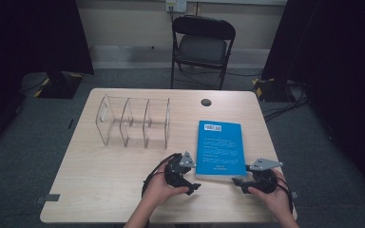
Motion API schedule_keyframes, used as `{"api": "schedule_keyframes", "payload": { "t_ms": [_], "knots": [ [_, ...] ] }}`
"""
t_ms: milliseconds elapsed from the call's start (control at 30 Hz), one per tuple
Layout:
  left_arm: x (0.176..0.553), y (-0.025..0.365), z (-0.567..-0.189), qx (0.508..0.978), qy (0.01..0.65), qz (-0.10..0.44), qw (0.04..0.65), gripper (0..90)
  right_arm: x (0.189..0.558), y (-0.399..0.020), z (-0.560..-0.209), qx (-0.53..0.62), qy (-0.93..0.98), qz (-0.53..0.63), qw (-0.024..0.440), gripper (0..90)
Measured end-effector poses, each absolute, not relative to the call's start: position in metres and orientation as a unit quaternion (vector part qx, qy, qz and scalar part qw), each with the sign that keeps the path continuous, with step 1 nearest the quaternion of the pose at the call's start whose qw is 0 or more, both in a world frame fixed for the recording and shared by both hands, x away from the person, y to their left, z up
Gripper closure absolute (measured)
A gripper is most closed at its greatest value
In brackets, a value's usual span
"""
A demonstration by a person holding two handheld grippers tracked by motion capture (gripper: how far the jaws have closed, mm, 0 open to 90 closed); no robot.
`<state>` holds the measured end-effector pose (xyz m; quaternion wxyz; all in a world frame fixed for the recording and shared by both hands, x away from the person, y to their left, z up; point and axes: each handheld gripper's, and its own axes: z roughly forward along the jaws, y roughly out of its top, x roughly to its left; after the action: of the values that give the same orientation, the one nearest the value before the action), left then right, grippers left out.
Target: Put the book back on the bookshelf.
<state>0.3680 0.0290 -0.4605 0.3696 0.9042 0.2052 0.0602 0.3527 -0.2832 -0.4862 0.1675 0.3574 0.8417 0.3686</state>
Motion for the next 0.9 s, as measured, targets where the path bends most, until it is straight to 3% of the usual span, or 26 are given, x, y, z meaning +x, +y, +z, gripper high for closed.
{"api": "schedule_keyframes", "payload": {
  "t_ms": [900],
  "knots": [
    [0.393, -0.046, -0.460, 0.914, 0.162, 0.056, 0.367, 16.0, 0.355, -0.282, -0.473, 0.362, 0.830, 0.389, 0.170, 26.7]
  ]
}}
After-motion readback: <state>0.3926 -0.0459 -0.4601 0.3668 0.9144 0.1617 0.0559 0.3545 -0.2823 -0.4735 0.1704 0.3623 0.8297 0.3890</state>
